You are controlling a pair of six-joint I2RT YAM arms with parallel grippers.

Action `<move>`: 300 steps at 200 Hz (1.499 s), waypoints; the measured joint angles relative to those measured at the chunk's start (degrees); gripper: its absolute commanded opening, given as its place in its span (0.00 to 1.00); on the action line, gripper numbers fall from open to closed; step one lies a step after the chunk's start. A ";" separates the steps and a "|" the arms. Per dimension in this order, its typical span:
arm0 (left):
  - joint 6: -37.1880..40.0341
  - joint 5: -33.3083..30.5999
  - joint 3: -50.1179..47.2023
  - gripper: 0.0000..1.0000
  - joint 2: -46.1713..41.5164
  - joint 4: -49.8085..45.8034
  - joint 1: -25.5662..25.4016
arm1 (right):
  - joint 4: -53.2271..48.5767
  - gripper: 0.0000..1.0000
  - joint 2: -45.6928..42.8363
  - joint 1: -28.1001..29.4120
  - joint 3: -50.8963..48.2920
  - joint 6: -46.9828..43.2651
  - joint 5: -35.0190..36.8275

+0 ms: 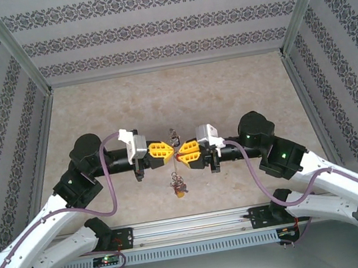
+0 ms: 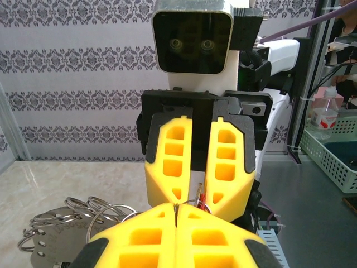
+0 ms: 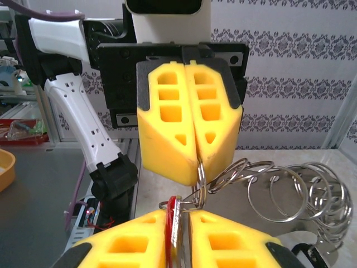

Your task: Put the keys on the keyring

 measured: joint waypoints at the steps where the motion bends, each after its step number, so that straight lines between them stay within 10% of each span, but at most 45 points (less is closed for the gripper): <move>1: 0.02 0.00 0.00 0.00 -0.02 0.02 0.00 | 0.02 0.20 0.00 0.00 0.02 0.00 0.00; 300: -0.24 2.34 0.00 0.00 -0.70 0.13 1.86 | 1.73 0.12 4.20 0.66 3.61 -0.17 0.81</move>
